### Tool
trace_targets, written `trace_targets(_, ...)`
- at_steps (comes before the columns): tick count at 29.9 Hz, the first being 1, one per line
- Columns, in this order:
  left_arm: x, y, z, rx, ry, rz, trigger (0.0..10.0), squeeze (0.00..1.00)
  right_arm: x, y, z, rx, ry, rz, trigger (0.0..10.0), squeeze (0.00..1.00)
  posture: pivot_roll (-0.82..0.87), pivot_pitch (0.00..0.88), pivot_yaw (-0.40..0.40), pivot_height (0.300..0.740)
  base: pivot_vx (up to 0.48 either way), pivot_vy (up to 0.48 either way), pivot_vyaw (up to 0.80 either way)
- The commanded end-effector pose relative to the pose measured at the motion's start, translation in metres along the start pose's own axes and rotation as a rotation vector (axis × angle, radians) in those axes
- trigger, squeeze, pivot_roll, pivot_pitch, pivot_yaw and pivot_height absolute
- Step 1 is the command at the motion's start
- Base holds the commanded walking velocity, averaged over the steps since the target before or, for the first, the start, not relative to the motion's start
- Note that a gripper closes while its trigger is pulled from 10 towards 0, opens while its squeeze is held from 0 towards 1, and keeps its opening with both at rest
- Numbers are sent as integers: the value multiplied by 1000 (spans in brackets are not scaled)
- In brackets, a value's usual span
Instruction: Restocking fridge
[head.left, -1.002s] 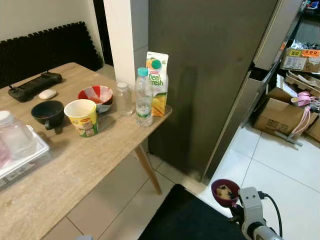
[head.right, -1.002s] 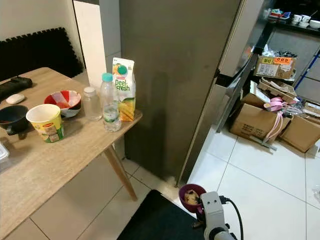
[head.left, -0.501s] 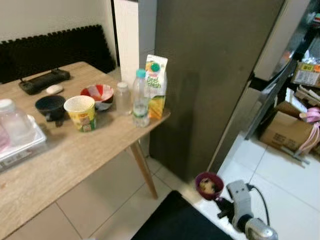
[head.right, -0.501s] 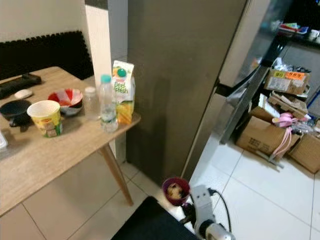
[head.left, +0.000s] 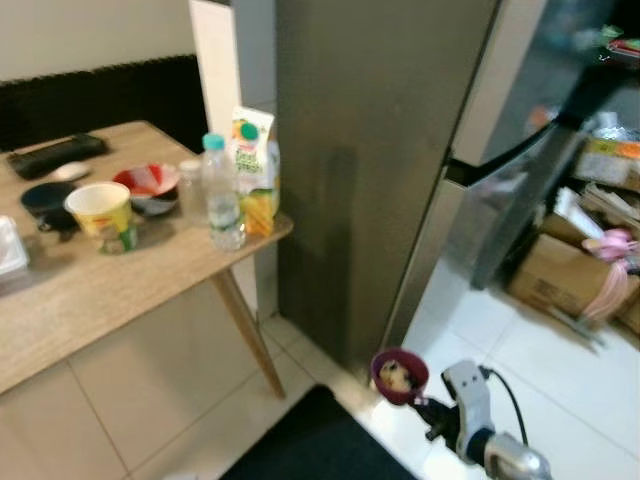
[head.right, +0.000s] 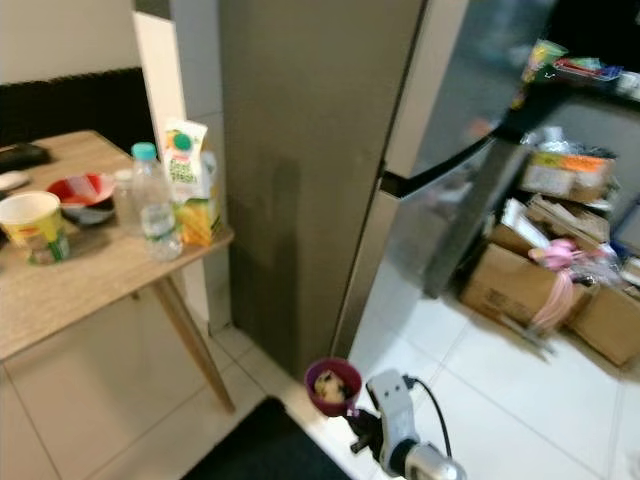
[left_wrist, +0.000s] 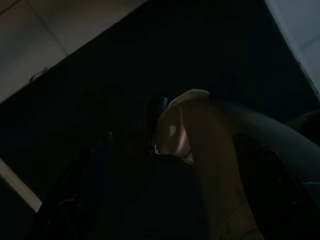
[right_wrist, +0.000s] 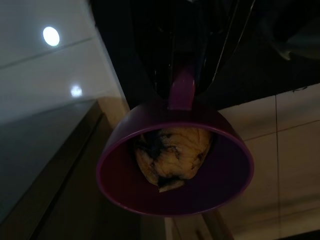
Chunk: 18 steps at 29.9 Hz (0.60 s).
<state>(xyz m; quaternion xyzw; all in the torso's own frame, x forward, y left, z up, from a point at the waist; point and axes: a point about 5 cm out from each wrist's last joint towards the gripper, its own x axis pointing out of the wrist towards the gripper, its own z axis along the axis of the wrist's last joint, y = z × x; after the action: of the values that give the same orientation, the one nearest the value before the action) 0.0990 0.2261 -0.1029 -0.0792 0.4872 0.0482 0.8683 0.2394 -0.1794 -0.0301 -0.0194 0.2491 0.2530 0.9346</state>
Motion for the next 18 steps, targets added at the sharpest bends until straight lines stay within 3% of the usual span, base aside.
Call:
trace_targets(1, 1, -4, -1, 13, 12, -16, 10000, 0, -2, -5, 1, -5, -5, -13, 10000, 0, -48, 0, -60, 740, 0, -435, 0)
trace_targets(18, 2, -8, -2, 13, 12, -25, 10000, 0, -2, -7, 4, -7, -20, -26, 10000, 0, -50, 0, -63, 740, 0, -437, 0)
